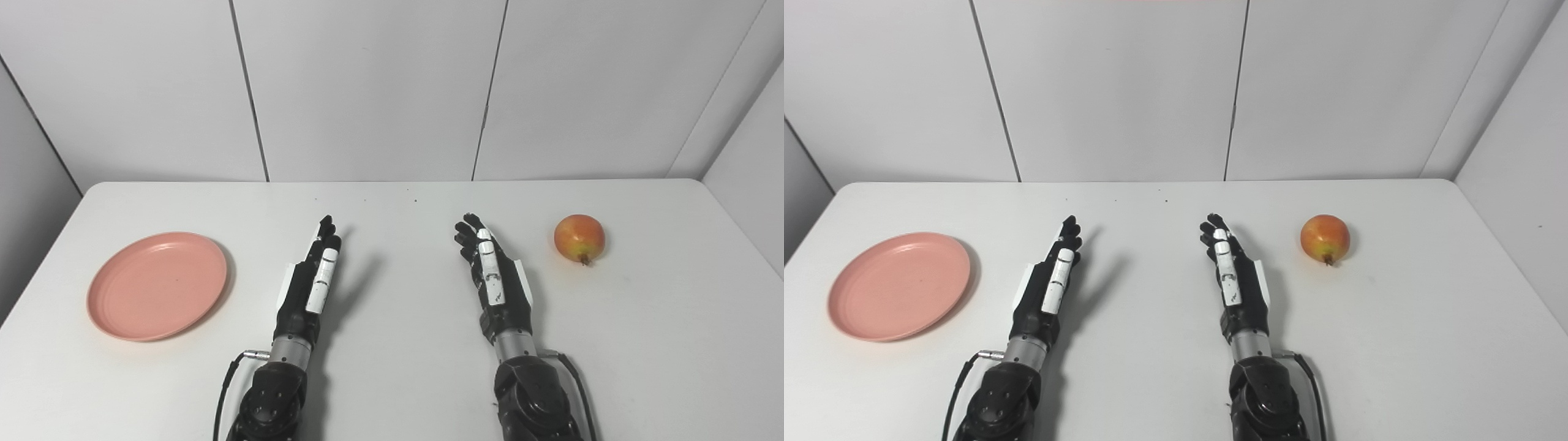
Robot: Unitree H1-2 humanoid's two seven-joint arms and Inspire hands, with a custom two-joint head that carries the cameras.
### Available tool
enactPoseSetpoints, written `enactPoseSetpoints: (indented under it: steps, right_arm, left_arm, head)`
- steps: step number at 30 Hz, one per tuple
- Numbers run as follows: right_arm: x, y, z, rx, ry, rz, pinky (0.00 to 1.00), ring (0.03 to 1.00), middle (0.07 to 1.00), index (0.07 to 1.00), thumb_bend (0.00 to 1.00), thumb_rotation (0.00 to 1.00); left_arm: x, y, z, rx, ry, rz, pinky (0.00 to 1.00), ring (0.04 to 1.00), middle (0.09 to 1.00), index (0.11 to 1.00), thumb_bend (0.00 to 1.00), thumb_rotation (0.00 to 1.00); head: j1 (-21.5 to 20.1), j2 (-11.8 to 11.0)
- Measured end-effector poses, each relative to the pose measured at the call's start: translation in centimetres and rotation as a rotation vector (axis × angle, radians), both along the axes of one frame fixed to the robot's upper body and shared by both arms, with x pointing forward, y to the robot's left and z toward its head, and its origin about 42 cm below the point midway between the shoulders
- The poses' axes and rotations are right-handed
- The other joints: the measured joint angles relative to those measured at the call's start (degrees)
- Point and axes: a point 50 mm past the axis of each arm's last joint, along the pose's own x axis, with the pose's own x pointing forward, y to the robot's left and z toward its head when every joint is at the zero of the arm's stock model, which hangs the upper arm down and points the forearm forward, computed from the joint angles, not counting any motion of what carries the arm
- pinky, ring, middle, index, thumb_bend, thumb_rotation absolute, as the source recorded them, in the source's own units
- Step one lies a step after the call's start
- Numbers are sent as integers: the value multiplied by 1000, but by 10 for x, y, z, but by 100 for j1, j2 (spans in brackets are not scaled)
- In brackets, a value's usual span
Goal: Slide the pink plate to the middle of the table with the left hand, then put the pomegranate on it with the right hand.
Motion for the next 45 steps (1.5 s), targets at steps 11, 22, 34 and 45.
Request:
enactPoseSetpoints:
  steps: [11,22,34,45]
  right_arm:
    - [0,0,0,-2,-1,0,940,890,876,874,618,933]
    - [1,-9,-1,15,-2,8,954,890,881,882,614,933]
    - [2,-28,-3,10,-6,-8,958,891,881,892,588,950]
    - [5,-38,-3,27,-28,-7,961,901,896,900,597,904]
  left_arm:
    - [0,0,0,-3,-1,0,974,985,986,982,549,1000]
    - [-1,-8,-3,-20,-10,20,987,995,988,978,596,1000]
    - [2,-26,-6,-60,-10,40,1000,1000,998,989,581,1000]
    - [6,-44,-7,-87,-8,16,1000,1000,1000,998,574,1000]
  head:
    - [446,-175]
    - [1309,-439]
    - [2224,-756]
    - [2847,-993]
